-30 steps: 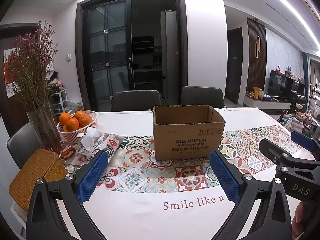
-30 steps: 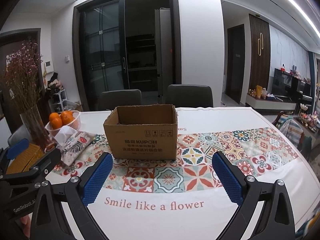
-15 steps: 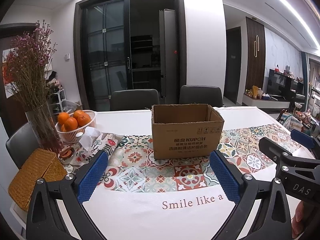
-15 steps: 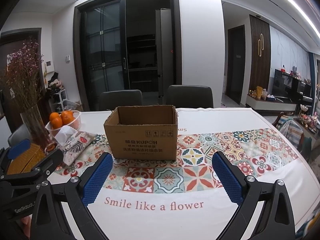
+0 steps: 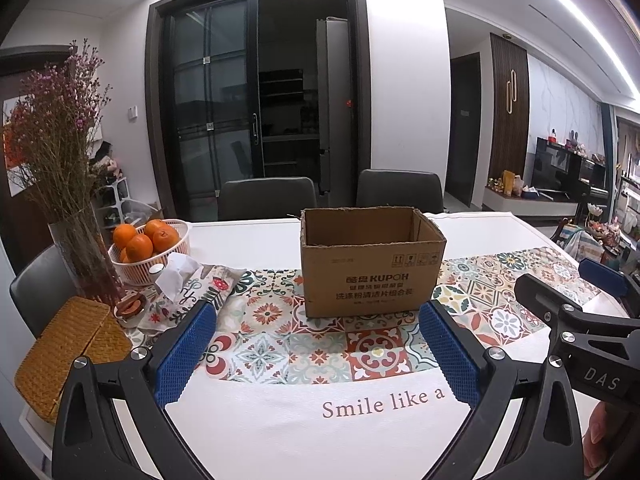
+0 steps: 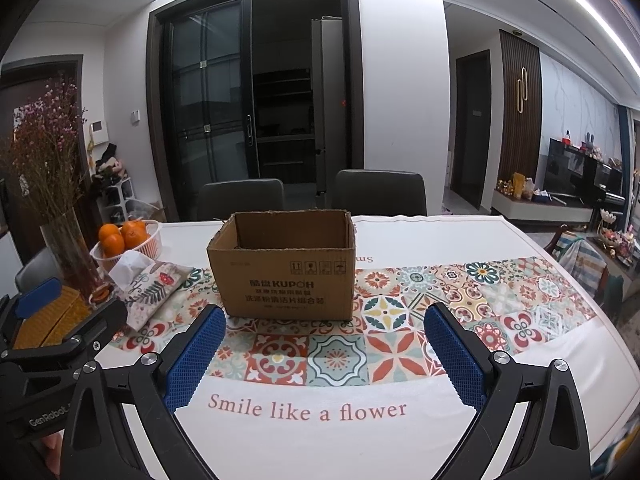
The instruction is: Organize rigid objects
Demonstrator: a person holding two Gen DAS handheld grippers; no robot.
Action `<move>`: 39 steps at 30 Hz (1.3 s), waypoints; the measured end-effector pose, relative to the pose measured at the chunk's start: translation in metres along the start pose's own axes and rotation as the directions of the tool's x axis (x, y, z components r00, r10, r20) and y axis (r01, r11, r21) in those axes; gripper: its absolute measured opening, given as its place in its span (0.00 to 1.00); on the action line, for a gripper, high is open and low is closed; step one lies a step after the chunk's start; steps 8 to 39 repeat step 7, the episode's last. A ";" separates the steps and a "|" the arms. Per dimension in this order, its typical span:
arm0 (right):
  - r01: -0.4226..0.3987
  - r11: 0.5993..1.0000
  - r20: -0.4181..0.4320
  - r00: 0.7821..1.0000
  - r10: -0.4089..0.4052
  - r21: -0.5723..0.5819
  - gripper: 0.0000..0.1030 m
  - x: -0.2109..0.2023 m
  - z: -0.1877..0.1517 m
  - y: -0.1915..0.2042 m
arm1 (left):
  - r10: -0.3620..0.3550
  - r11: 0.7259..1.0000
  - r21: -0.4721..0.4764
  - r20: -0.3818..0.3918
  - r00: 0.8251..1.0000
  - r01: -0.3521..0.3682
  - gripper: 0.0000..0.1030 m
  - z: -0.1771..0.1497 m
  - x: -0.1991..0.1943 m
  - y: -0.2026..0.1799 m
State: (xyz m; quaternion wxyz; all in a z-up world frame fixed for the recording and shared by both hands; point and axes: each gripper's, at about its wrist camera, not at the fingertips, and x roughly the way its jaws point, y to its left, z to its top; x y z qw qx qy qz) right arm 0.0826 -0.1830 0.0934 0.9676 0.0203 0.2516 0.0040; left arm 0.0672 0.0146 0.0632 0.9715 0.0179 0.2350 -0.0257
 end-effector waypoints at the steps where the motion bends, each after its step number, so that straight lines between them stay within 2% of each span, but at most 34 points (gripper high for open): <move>1: -0.001 1.000 0.001 1.000 0.001 0.000 0.98 0.000 0.000 0.000 | -0.001 1.000 0.000 -0.001 1.000 0.001 1.00 0.000 0.000 0.000; 39: -0.004 1.000 -0.002 1.000 0.004 -0.001 0.98 0.001 -0.002 0.000 | -0.001 1.000 0.000 -0.001 1.000 0.001 1.00 0.000 0.000 0.000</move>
